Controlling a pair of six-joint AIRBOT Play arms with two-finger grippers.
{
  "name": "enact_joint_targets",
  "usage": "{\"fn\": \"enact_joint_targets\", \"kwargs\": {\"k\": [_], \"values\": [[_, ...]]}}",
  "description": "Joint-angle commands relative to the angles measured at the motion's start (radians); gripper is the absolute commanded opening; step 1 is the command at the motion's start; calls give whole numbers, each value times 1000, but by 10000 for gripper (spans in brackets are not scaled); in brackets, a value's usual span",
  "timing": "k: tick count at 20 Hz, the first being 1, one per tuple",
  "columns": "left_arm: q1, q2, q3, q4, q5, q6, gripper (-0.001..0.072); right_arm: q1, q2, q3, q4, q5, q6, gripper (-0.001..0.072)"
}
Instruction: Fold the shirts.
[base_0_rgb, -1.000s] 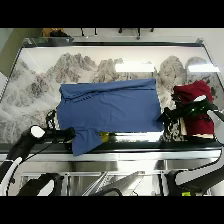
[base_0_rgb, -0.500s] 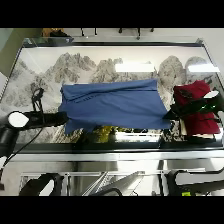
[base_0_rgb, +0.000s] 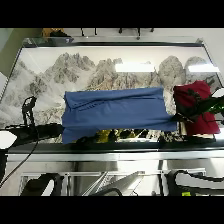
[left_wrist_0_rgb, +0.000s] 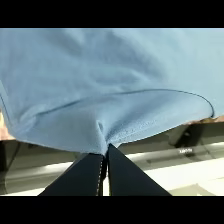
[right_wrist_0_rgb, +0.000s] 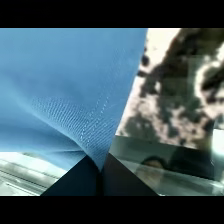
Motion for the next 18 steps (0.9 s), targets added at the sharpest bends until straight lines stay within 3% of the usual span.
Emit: {"fn": "enact_joint_targets", "kwargs": {"k": [1,3,9,13,14,15,16,17,18], "values": [[1,-68,72,35,70,0,19,2,9,0,230,-132,-124,12],[0,-217,184,34,94,24,20,20,-4,0,335,-243,-203,12],[-22,-682,515,34,156,39,20,120,-106,3,416,-617,-337,12],[-23,-872,679,34,196,74,21,159,-223,34,417,-702,-417,22],[-29,-908,712,34,195,88,22,163,-241,46,416,-700,-420,67],[-32,-939,742,33,190,87,24,164,-245,57,415,-701,-419,243],[-32,-966,774,34,177,87,164,156,-245,77,414,-691,-418,391],[-32,-988,808,34,152,84,693,133,-244,110,404,-661,-407,412],[-32,-1006,840,34,124,72,686,100,-246,148,403,-618,-390,428]]}}
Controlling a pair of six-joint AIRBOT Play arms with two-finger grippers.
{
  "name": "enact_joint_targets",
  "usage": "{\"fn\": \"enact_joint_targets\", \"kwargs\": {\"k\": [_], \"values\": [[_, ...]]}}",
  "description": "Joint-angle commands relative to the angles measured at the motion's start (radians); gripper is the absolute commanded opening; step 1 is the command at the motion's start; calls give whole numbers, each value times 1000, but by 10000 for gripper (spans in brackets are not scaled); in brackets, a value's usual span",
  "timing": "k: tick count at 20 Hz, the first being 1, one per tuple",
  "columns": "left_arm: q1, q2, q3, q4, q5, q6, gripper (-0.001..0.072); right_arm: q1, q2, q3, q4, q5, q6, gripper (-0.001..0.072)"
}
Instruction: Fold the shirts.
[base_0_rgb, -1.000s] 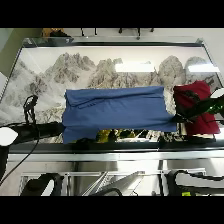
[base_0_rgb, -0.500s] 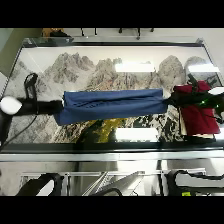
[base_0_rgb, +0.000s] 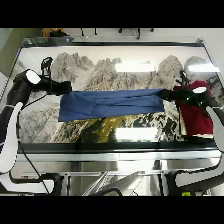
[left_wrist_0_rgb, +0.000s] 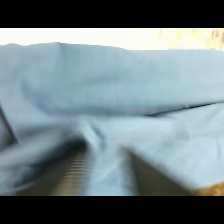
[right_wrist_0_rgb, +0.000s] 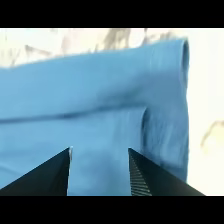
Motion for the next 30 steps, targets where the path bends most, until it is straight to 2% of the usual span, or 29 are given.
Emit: {"fn": "enact_joint_targets", "kwargs": {"k": [1,3,5,8,13,14,16,17,18,19,22,25,28,30], "values": [[3,-91,124,1,-75,-2,686,-72,-32,110,-4,79,31,543],[10,-95,175,-1,-109,-3,685,-131,-89,192,-7,173,72,627],[10,-95,227,0,-143,-7,685,-145,-153,232,-11,233,73,627],[-3,-95,270,-2,-198,-21,685,-120,-237,237,-10,239,33,627],[-42,-95,271,-3,-232,-23,666,-44,-312,237,-10,298,23,620],[-52,-95,271,-2,-230,-26,666,-31,-312,238,-10,298,5,590],[-79,-96,271,-2,-213,-32,658,-17,-309,255,-9,310,-4,286],[-98,-99,270,-2,-197,-32,443,-15,-308,279,-6,330,-5,64],[-117,-108,270,-2,-189,-32,98,-13,-305,313,-6,361,2,13],[-143,-126,269,-3,-180,-37,21,-12,-295,346,-4,396,11,13],[-246,-228,269,-56,-145,-56,21,-13,-238,460,60,526,51,12],[-356,-354,270,-249,60,-42,21,-12,-166,556,130,672,115,12],[-470,-477,279,-445,274,18,21,-13,-91,583,222,732,116,13],[-536,-568,351,-473,309,17,21,-12,-43,586,239,747,142,12]]}}
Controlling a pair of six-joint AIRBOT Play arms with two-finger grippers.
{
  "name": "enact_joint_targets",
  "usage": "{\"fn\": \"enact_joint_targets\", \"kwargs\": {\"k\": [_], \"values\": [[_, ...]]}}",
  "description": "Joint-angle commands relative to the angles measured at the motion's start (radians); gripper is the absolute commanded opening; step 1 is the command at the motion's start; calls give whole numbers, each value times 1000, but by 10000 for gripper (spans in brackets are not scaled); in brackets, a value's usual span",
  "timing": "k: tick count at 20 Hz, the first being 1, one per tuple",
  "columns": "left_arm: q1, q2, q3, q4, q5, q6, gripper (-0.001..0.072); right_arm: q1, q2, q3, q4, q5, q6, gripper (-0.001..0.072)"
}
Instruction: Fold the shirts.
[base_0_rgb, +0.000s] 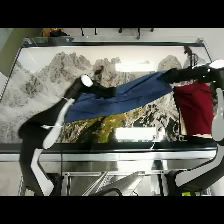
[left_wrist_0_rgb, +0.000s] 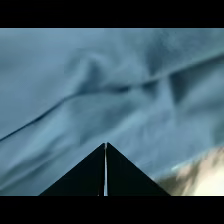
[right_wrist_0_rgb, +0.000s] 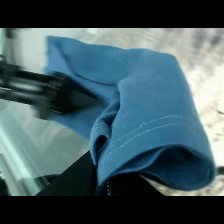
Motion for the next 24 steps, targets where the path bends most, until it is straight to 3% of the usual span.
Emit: {"fn": "enact_joint_targets", "kwargs": {"k": [1,7,14,22,23,24], "values": [[-121,-156,106,-129,133,26,21,1,82,24,66,64,34,13],[-138,-225,343,-126,-59,23,21,2,114,24,67,72,58,13],[178,198,323,-127,-447,68,19,113,83,23,68,40,86,13],[568,800,199,-125,-446,101,20,586,-55,23,50,-421,85,20],[601,843,177,-126,-467,109,20,637,-100,23,36,-460,76,60],[626,880,150,-126,-477,122,20,692,-154,23,34,-507,67,352]]}}
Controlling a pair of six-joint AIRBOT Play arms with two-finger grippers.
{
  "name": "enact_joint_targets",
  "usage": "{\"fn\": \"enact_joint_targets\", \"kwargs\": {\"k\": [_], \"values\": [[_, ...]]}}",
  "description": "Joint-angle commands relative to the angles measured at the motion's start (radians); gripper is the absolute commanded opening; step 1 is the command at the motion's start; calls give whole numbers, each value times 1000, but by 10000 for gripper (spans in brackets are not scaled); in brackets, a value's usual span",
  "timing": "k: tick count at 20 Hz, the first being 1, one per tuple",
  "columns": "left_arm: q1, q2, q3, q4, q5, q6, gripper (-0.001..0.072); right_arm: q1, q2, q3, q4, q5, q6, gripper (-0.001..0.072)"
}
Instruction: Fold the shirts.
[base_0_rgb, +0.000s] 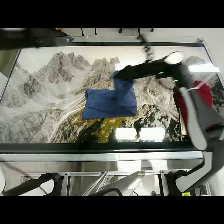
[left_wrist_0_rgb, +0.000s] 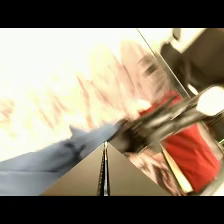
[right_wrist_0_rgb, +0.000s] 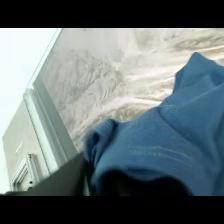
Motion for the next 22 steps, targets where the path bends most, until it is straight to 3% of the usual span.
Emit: {"fn": "enact_joint_targets", "kwargs": {"k": [1,3,4,6,10,16,22], "values": [[121,179,-95,2,-34,31,20,193,-149,1,13,-195,-19,594],[150,247,-175,1,-8,48,20,234,-193,1,163,-201,-114,468],[161,275,-214,1,10,55,20,226,-188,2,193,-200,-124,480],[180,328,-287,1,49,87,20,156,-147,2,161,-164,-122,623],[195,366,-368,1,72,105,20,-61,-52,2,11,-9,-4,621],[195,344,-383,-4,70,104,21,-288,-24,-32,-436,151,229,624],[193,332,-383,-52,79,106,20,-253,-48,-266,-440,33,209,623]]}}
